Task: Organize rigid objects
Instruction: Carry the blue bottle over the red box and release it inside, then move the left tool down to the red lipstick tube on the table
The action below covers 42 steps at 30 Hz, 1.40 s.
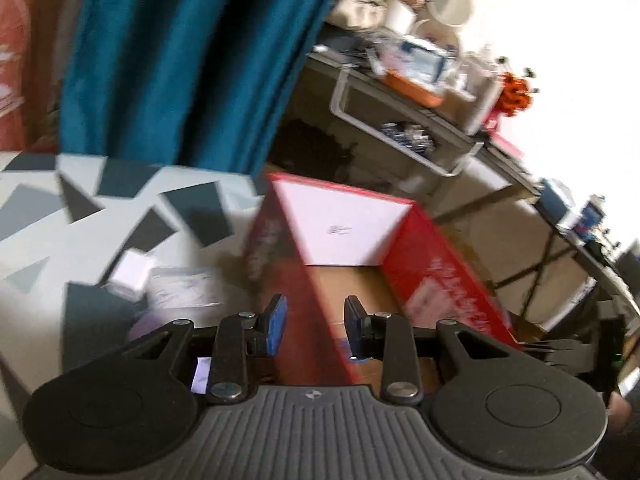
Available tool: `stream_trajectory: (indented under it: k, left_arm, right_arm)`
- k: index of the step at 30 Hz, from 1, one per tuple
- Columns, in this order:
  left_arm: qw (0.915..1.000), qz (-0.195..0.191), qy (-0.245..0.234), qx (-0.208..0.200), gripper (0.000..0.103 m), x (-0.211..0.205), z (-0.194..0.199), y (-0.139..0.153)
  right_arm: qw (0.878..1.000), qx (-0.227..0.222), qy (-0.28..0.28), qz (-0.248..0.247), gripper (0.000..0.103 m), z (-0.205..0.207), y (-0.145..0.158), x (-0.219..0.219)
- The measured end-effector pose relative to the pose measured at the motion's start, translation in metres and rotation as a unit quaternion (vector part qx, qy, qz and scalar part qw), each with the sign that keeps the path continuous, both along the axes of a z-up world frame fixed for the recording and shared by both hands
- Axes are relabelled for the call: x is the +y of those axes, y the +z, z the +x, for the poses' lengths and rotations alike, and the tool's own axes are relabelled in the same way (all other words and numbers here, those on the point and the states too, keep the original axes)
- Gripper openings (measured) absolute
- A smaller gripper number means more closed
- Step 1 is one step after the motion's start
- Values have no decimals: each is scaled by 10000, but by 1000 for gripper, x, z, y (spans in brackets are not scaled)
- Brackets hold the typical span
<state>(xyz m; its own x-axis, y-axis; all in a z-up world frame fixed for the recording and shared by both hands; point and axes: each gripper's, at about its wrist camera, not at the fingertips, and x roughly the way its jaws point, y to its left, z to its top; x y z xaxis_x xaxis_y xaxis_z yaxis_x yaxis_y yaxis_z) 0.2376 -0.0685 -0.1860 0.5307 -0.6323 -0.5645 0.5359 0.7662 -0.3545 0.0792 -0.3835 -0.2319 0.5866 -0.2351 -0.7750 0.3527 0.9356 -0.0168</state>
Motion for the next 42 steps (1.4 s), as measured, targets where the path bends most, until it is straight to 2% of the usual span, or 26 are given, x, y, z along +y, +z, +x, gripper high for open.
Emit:
stream_trajectory:
  k: [3,6,8,11,15,24,34,42]
  left_arm:
    - [9989,229,207,340,27,10,8,-17]
    - [9961,561,255,631,27,13,12,-40]
    - [9941,751,245,740,27,13,13,-53]
    - [9932,833,135,804,27,10,10,-63]
    - [9933,897,71,728,27,2,5,-68]
    - [9903,1322,-24,439,26,-17,-2,-80]
    - [9880,1495,274,277,24,-19,0,-86]
    - [9862,1473,704,292,24,3,4,-85]
  right_arm:
    - [10000,1,0,0,17,0,0,0]
    - [10000,3,-2,0,17,0,0,0]
    - [10000,-1,-5,3,17,0,0,0]
    - [10000,1,-3,1,17,0,0,0]
    - [10000,3,-2,0,17,0,0,0]
    - [10000,3,-2,-1,17,0,0,0]
    - [10000,4,-3,1,18,0,0,0]
    - [10000,3,-4,1,18,0,0,0]
